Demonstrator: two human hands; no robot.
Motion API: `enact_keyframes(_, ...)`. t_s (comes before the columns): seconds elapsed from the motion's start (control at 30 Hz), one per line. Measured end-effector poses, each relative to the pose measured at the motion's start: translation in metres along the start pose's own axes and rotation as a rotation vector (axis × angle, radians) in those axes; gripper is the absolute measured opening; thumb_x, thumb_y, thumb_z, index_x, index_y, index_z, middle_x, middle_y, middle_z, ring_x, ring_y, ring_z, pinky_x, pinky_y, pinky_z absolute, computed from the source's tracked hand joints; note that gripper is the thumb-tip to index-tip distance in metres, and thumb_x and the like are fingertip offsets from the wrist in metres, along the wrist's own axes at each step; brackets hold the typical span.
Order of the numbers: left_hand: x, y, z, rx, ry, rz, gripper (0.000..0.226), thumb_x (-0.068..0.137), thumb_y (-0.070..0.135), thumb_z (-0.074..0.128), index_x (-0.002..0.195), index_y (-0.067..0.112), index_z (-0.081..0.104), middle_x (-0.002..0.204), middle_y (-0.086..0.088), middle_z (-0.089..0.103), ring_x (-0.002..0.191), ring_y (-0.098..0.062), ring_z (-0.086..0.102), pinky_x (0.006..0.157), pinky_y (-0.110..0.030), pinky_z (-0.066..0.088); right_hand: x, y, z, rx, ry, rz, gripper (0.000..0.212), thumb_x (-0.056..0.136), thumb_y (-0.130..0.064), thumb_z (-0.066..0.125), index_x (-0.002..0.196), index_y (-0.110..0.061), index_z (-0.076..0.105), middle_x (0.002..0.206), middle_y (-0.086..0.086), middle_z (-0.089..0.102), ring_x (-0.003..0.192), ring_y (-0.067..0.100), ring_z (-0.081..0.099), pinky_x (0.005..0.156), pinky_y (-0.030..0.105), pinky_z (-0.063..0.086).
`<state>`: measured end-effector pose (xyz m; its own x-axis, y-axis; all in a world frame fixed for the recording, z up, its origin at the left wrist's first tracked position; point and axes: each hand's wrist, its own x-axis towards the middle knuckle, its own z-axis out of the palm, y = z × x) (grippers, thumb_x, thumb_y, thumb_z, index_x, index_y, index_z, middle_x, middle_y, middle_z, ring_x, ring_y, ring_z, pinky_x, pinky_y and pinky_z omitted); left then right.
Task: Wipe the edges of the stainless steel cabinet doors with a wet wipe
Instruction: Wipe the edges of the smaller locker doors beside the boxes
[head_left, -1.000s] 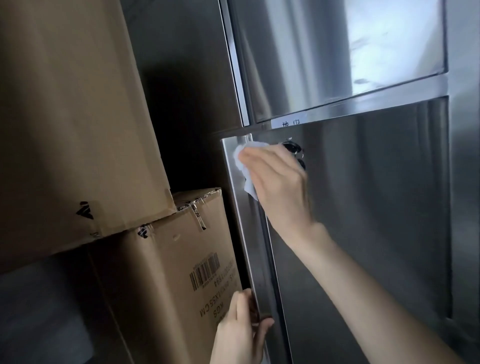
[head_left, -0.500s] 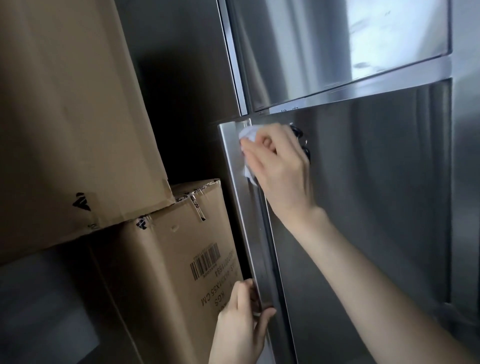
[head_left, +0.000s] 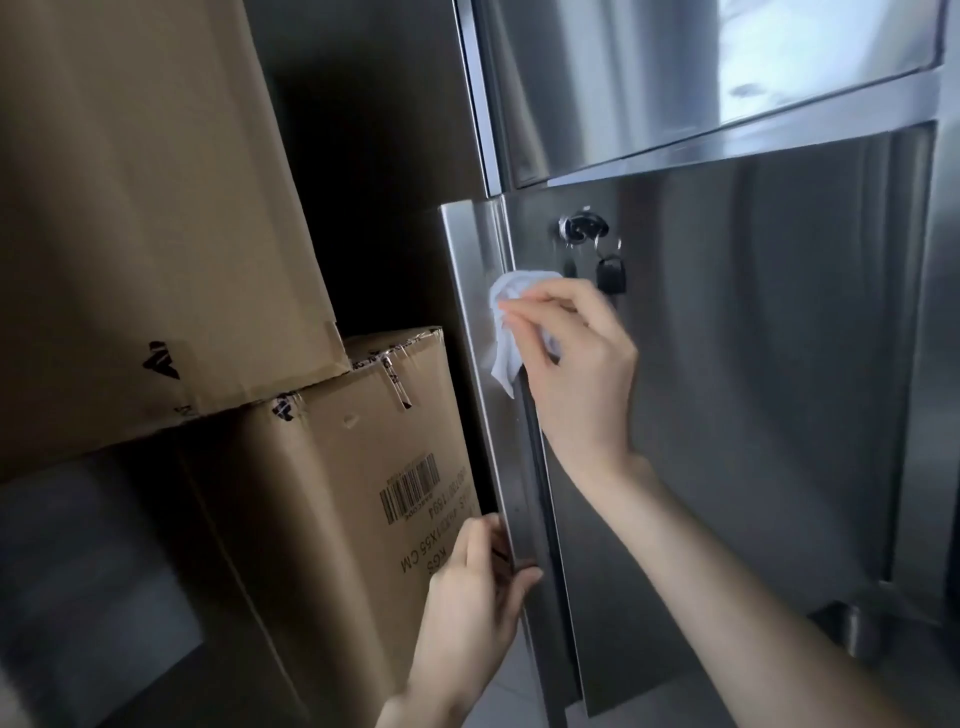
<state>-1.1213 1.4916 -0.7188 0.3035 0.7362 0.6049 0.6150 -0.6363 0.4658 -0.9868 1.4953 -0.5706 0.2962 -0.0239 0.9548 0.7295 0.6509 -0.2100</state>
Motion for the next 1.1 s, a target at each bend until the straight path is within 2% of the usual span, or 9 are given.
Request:
enact_keyframes(0.07,0.000,-0.001,-0.001,-0.011,0.003,0.005,0.042,0.083,0.035,0.074,0.103,0.042,0.038,0.087,0.024,0.054,0.080,0.014,0.057,0.065,0.000,0.040,-0.023,0.002,-0.006,-0.009,-0.010,-0.002,0.006,0.079,0.002,0.073,0.084,-0.002,0.075,0.086,0.009,0.067,0.078,0.023,0.063,0.076,0.022,0.048)
enact_keyframes(0.2,-0.002,-0.005,0.005,-0.036,0.058,-0.006,0.043,0.082,0.031,0.076,0.099,0.046,0.039,0.090,0.019,0.057,0.079,0.005,0.060,0.065,-0.001,0.042,-0.068,0.007,-0.021,-0.038,-0.097,0.000,0.005,0.081,0.000,0.072,0.083,-0.002,0.075,0.088,0.007,0.070,0.079,0.020,0.066,0.073,0.029,0.054)
enact_keyframes(0.27,-0.003,-0.008,0.009,-0.064,0.082,-0.036,0.039,0.081,0.027,0.077,0.094,0.044,0.044,0.087,0.016,0.058,0.078,0.001,0.061,0.067,-0.010,0.049,-0.067,0.008,-0.020,-0.032,-0.128,-0.001,0.004,0.080,0.000,0.073,0.083,-0.002,0.075,0.087,0.007,0.070,0.077,0.021,0.067,0.070,0.030,0.055)
enact_keyframes(0.37,-0.003,-0.013,0.013,-0.124,0.097,-0.094,0.037,0.079,0.025,0.079,0.088,0.043,0.048,0.082,0.014,0.060,0.079,-0.001,0.061,0.070,-0.019,0.053,-0.058,0.004,-0.009,-0.005,-0.095,0.051,0.007,0.078,0.001,0.074,0.083,-0.003,0.076,0.090,0.008,0.071,0.075,0.021,0.067,0.070,0.019,0.050)
enact_keyframes(0.5,-0.003,-0.016,0.014,-0.176,0.060,-0.128,0.030,0.078,0.016,0.079,0.096,0.029,0.059,0.087,0.012,0.063,0.080,-0.004,0.064,0.075,-0.026,0.056,-0.092,-0.002,-0.007,-0.013,-0.120,0.133,0.009,0.073,0.007,0.075,0.076,-0.002,0.074,0.109,0.011,0.069,0.069,-0.001,0.052,0.073,-0.003,0.035)
enact_keyframes(0.6,-0.002,-0.015,0.014,-0.184,0.049,-0.145,0.028,0.078,0.013,0.078,0.099,0.019,0.061,0.089,0.010,0.062,0.081,-0.005,0.064,0.078,-0.032,0.056,-0.120,0.003,-0.018,-0.048,-0.201,0.172,0.016,0.071,0.009,0.077,0.081,-0.003,0.075,0.109,0.006,0.069,0.071,0.008,0.062,0.071,0.006,0.045)
enact_keyframes(0.8,-0.001,-0.014,0.015,-0.206,0.059,-0.160,0.030,0.079,0.015,0.079,0.098,0.022,0.058,0.088,0.012,0.060,0.082,-0.007,0.066,0.078,-0.026,0.055,-0.097,0.011,-0.020,0.020,-0.224,0.201,0.033,0.077,-0.011,0.072,0.109,-0.005,0.067,0.106,0.002,0.071,0.084,0.016,0.068,0.076,0.024,0.054)
enact_keyframes(0.93,0.000,-0.014,0.016,-0.159,0.067,-0.157,0.029,0.079,0.017,0.079,0.093,0.026,0.054,0.087,0.013,0.059,0.080,-0.003,0.063,0.077,-0.026,0.054,-0.122,0.008,-0.024,0.028,-0.296,0.190,0.034,0.075,0.007,0.074,0.107,0.003,0.067,0.113,0.010,0.066,0.103,0.012,0.060,0.091,0.021,0.048)
enact_keyframes(1.1,0.004,-0.014,0.017,-0.134,0.070,-0.186,0.025,0.081,0.019,0.077,0.097,0.022,0.057,0.090,0.013,0.060,0.082,-0.003,0.064,0.081,-0.027,0.052,-0.124,0.018,-0.035,0.012,-0.421,0.093,0.031,0.071,0.023,0.067,0.099,0.010,0.069,0.108,0.018,0.067,0.098,0.013,0.059,0.092,0.019,0.046)
